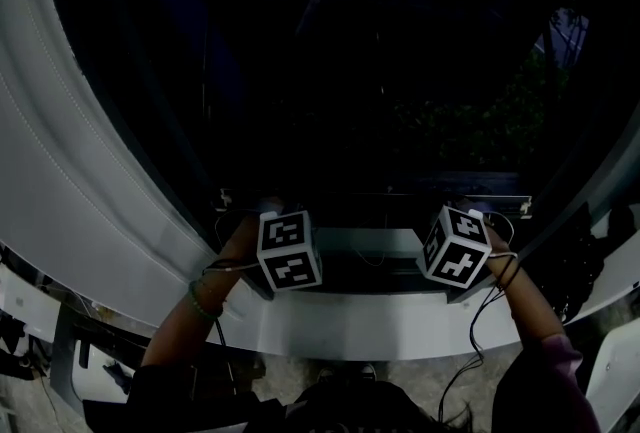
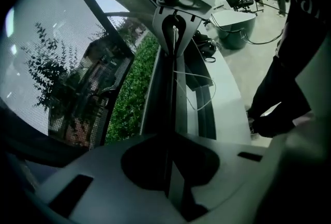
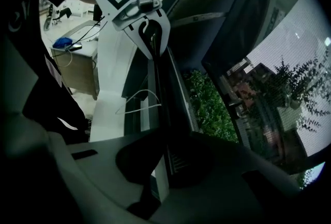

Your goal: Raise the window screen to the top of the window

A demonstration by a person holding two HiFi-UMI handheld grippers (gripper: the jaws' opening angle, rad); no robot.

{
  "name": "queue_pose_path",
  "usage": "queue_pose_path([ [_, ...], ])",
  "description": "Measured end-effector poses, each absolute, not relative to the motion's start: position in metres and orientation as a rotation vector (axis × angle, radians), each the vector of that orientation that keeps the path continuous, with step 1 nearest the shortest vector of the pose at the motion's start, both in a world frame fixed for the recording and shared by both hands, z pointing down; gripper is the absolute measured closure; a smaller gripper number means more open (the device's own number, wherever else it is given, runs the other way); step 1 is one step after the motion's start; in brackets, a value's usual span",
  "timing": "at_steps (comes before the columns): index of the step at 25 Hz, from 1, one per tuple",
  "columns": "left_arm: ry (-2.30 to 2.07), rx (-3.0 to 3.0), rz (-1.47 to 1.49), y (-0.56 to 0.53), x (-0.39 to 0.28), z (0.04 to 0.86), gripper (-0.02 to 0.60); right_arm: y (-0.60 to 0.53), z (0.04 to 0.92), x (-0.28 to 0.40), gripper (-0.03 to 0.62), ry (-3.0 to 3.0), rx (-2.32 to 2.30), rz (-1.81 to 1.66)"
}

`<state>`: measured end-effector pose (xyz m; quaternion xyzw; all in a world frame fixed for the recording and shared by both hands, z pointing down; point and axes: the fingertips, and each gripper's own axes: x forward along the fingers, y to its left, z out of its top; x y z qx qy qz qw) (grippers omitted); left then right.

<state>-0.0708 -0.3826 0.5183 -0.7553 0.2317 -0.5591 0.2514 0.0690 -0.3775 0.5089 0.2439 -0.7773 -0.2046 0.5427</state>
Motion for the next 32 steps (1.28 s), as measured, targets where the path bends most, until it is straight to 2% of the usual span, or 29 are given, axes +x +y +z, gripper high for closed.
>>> queue_pose_path([
  [7,0.766,-2.139,-1.215,-0.393,-0.070,0.424,0.554,-0.389,0.418,0.070,0.568,-1.888,0.728,-0.669],
  [32,0.880,-1.961,-0.875,-0.400,-0.074,0.164,0.548,-0.395,0.159,0.069,0.563,-1.907,1.003,-1.064],
])
